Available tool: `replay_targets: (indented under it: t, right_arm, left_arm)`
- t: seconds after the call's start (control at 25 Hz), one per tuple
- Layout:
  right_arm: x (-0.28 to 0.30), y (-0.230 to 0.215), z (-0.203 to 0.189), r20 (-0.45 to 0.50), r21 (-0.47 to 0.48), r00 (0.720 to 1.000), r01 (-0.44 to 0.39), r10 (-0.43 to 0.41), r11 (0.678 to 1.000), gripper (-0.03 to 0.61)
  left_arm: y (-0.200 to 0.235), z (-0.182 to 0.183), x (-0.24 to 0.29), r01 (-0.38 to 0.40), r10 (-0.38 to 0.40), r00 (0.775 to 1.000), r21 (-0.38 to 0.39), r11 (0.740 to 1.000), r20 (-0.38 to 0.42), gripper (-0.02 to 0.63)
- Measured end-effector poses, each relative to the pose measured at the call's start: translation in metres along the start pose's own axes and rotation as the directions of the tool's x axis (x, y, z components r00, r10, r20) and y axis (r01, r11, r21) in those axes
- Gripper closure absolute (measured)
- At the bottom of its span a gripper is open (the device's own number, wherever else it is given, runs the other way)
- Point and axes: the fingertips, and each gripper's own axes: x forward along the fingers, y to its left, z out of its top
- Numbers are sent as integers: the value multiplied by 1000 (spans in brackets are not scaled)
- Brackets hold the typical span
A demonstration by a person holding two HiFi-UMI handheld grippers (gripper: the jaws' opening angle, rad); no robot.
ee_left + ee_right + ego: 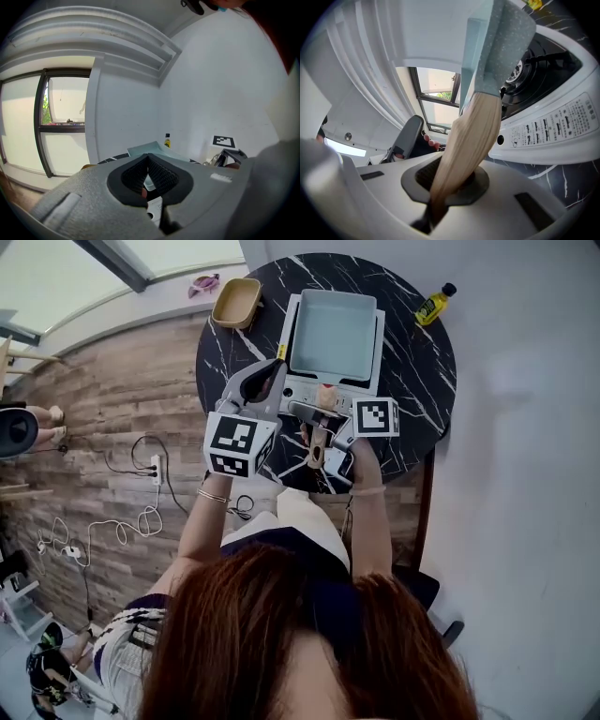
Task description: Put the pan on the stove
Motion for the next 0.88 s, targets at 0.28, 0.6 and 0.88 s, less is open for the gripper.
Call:
replay_targets:
  t: [0.28,0.6,0.88]
  right_arm:
    - [2,-13,5,-1,18,1000,-13,13,1000,555]
    - [5,-27,9,-6,26,1000,-6,7,1000,554]
    - [7,-39,15,-3,34,1000,-3,3,999,552]
  left_arm:
    - [1,-4,-1,-1,1,1000,3,1000,-11,601]
    - [3,-11,-2,-1,2,999,9,1000,-32,601]
    - [6,-18,0,-2,3,999,13,1000,-51,601]
